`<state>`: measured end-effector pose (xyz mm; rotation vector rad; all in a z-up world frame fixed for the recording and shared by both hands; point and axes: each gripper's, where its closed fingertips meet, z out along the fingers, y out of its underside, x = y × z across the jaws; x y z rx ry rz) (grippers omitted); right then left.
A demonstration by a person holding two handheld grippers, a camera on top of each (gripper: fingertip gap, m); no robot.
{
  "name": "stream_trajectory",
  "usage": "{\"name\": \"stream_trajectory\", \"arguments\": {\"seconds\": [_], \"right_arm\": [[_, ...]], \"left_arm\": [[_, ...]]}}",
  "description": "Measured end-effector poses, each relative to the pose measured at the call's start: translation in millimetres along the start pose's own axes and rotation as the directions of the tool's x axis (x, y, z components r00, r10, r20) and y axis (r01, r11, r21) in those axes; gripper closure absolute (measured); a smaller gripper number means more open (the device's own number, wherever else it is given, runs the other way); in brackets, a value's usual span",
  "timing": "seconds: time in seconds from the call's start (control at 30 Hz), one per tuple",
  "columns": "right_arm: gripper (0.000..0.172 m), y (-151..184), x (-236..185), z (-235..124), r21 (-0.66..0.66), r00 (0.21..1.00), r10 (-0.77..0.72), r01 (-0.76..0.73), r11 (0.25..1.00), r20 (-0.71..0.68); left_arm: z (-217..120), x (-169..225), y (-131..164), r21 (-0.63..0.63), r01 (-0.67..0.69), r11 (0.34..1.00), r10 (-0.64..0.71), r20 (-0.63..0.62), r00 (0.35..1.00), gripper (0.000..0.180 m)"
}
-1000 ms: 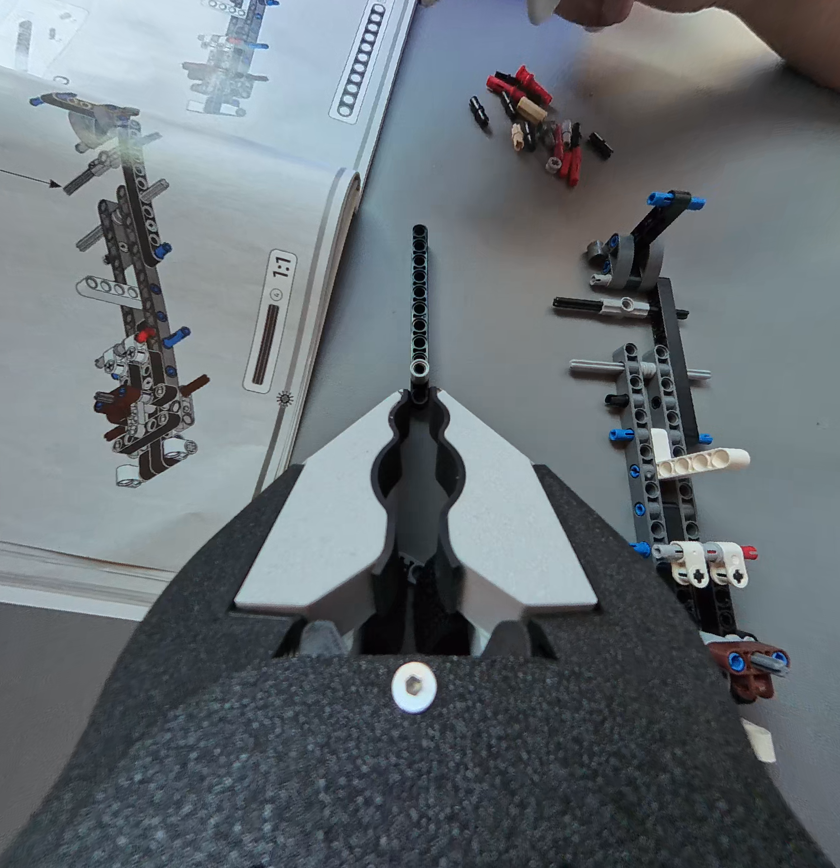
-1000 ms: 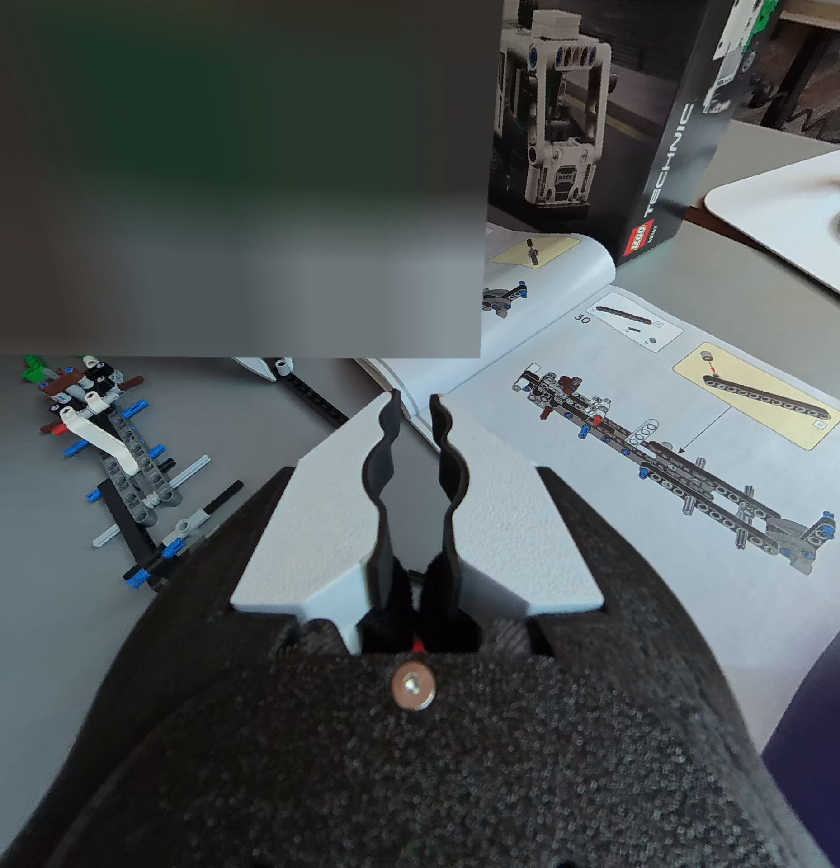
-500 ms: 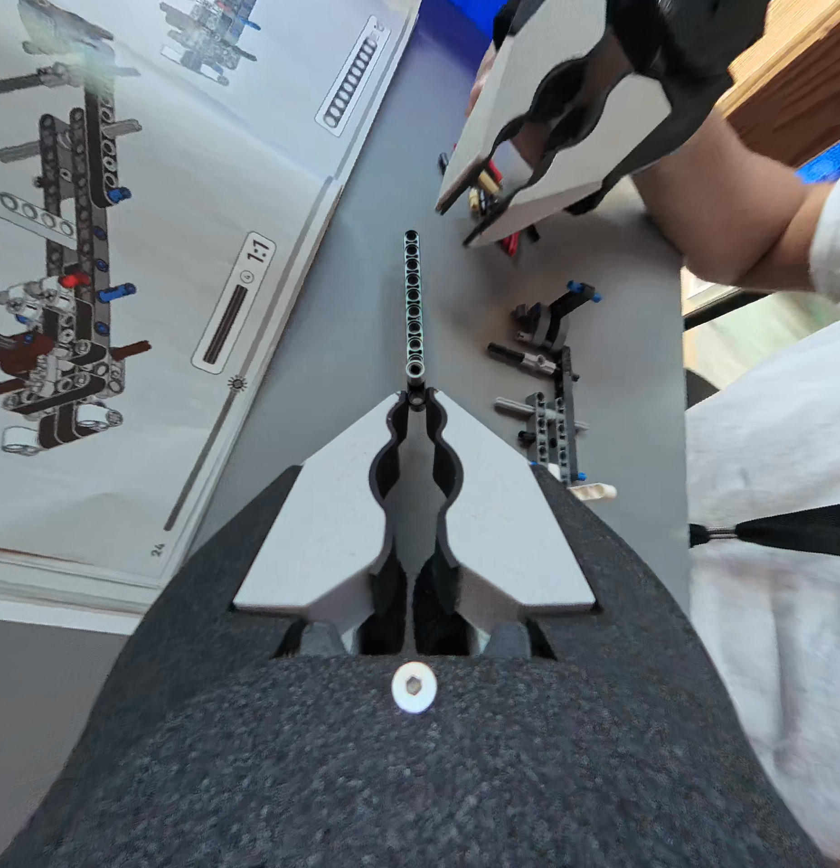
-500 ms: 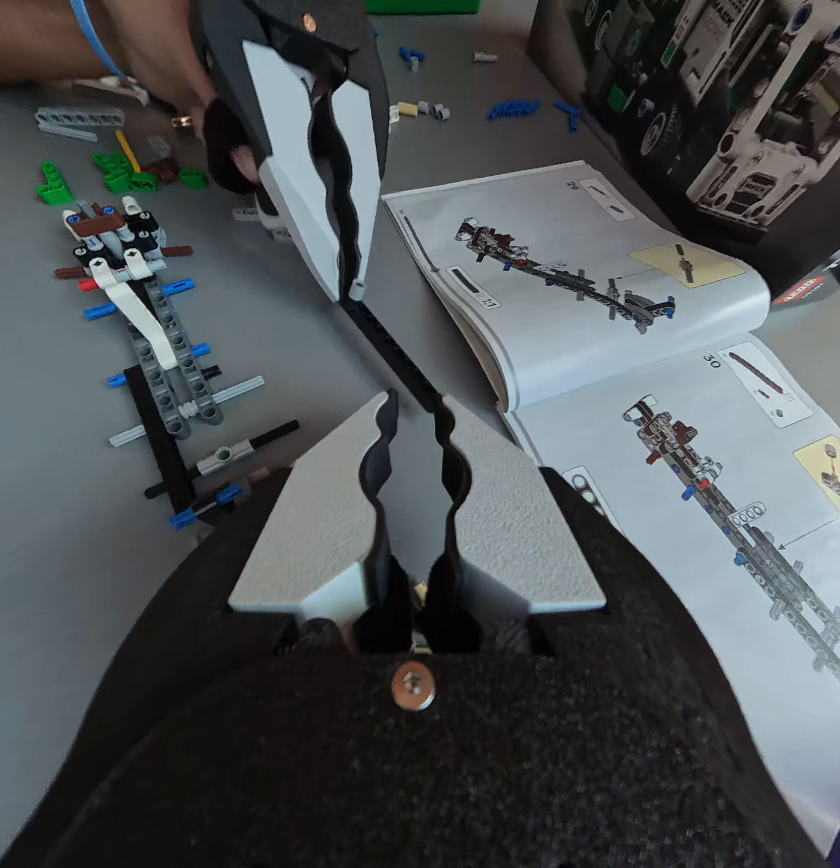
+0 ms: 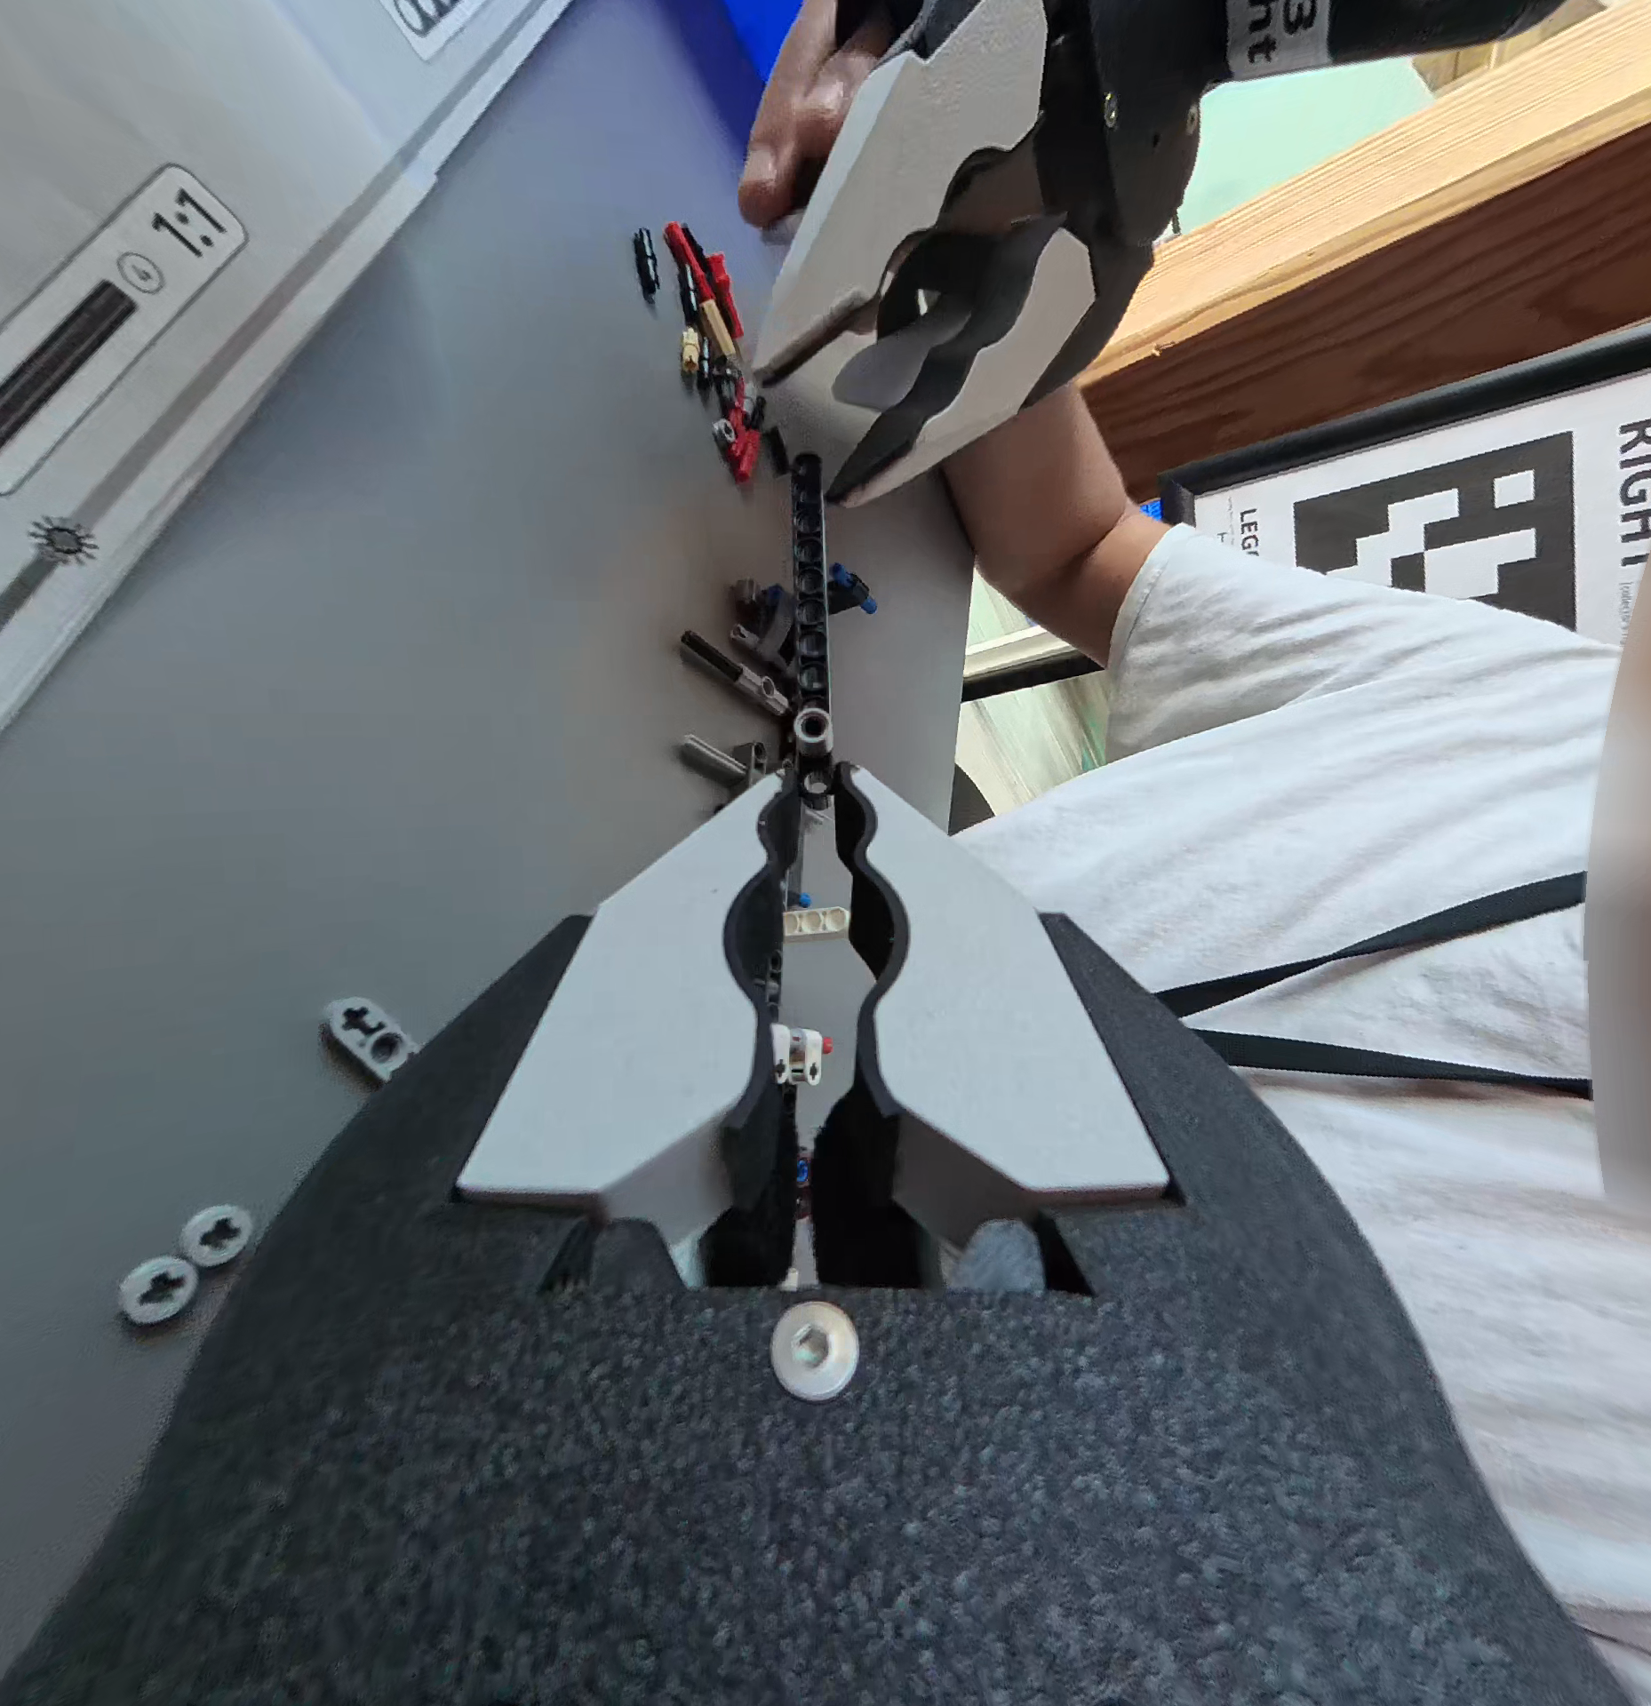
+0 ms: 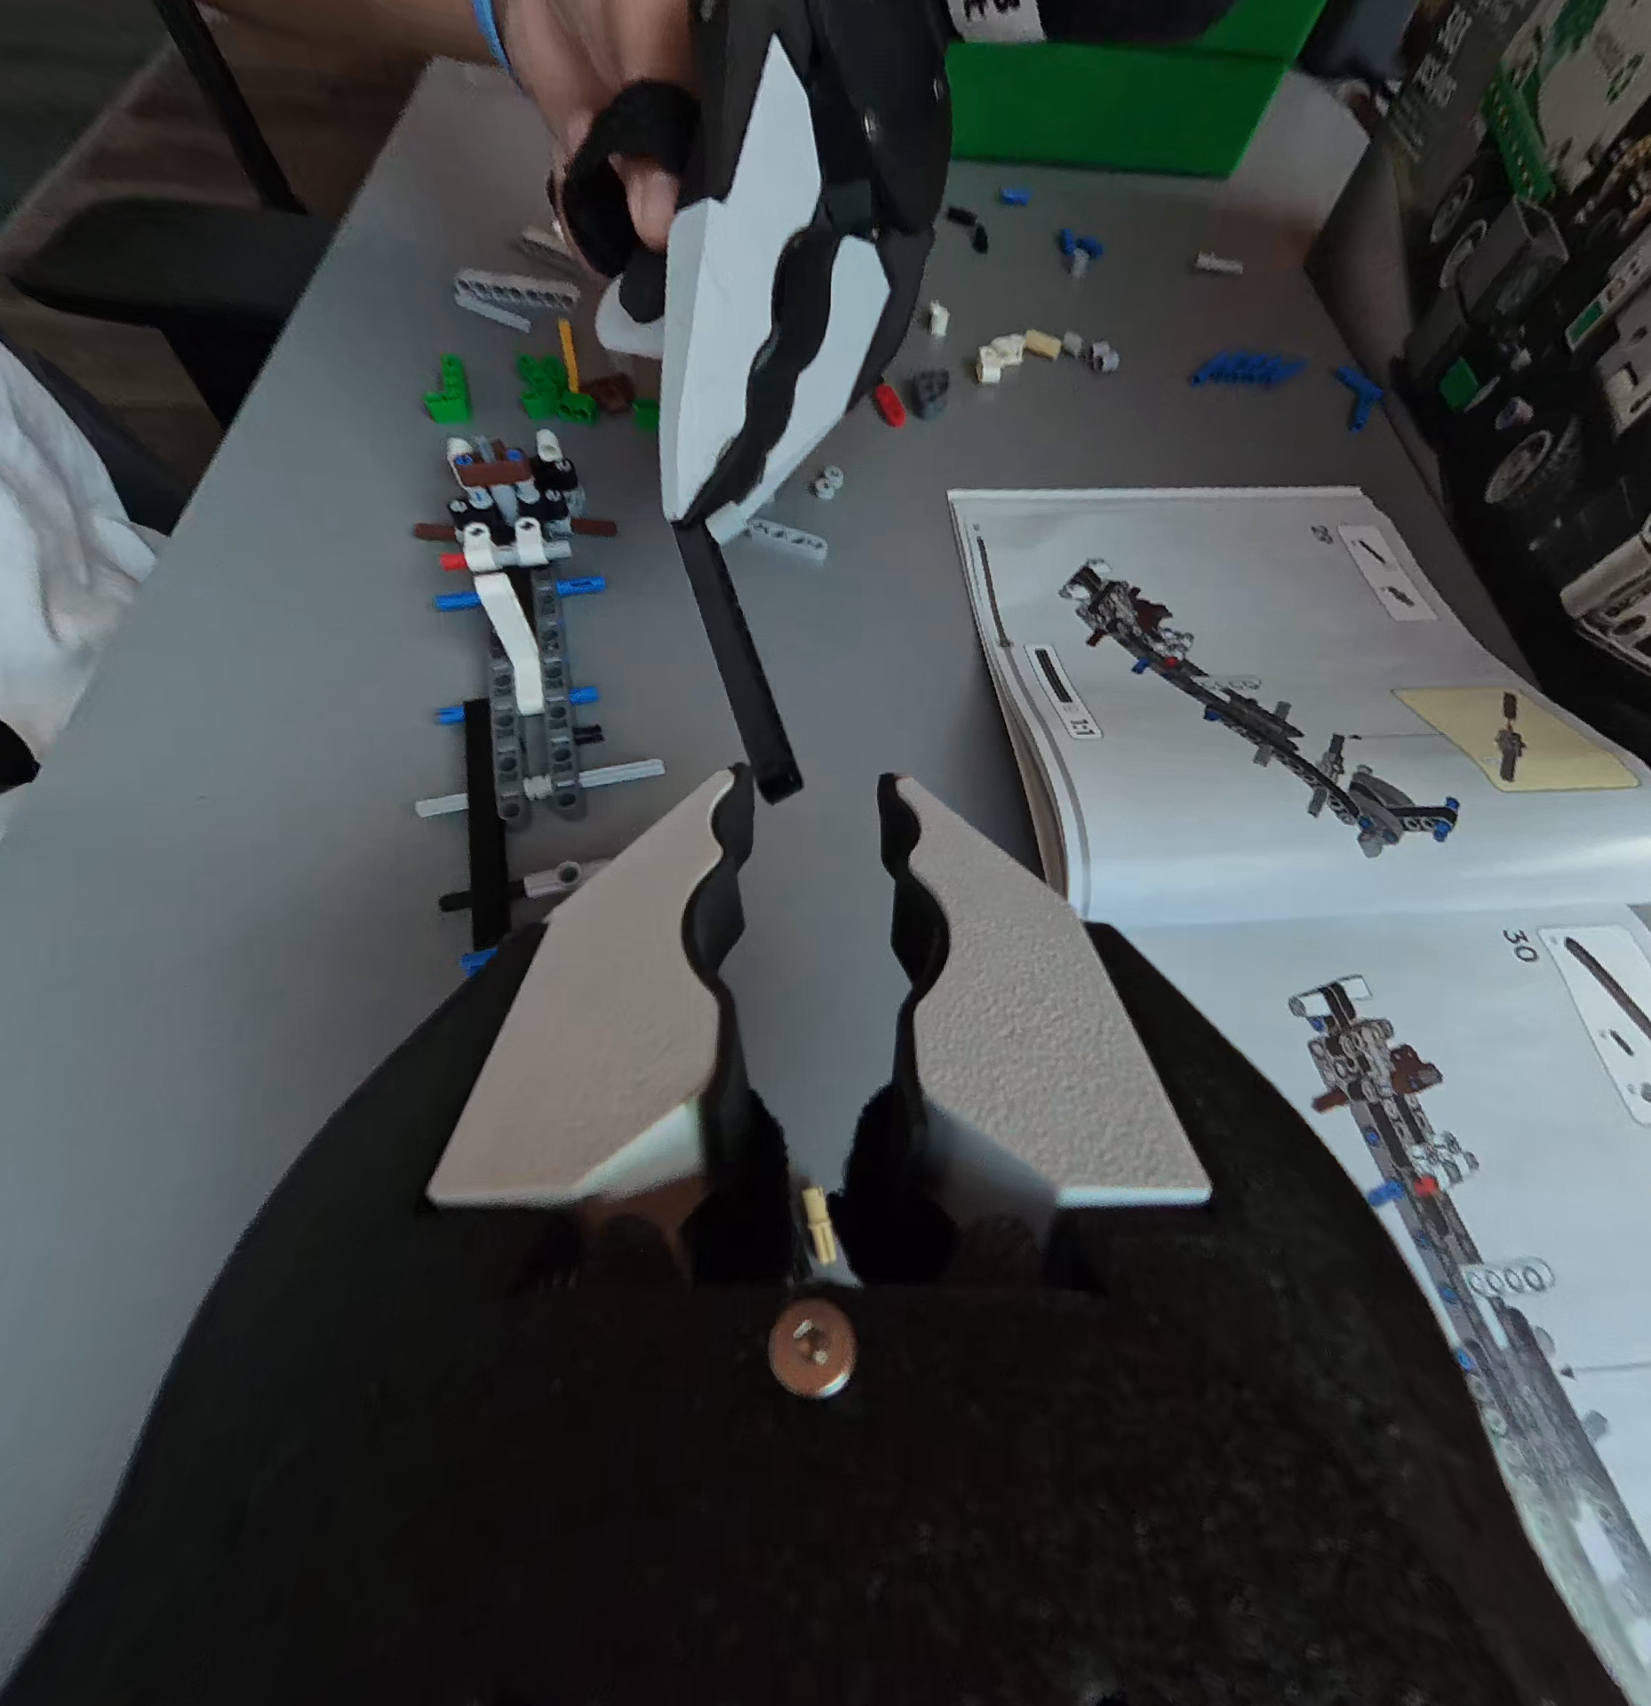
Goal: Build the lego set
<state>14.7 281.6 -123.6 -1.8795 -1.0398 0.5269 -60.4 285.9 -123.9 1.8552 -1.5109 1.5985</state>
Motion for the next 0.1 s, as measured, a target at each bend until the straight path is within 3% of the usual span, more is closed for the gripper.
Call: {"name": "stream_trajectory", "arguments": {"seconds": [0.03, 0.1], "right_arm": [[0.146, -0.4, -4.5, 1.6, 0.025, 1.000, -0.006, 0.005, 1.000, 0.012], [0.147, 7.3, -12.4, 5.4, 0.002, 0.999, -0.033, 0.033, 0.999, 0.013]], "left_arm": [[2.7, 1.7, 1.3, -0.012, 0.008, 1.000, -0.008, -0.009, 1.000, 0.175], [7.7, 4.0, 3.1, -0.033, 0.018, 0.999, -0.019, -0.024, 1.000, 0.175]]}}
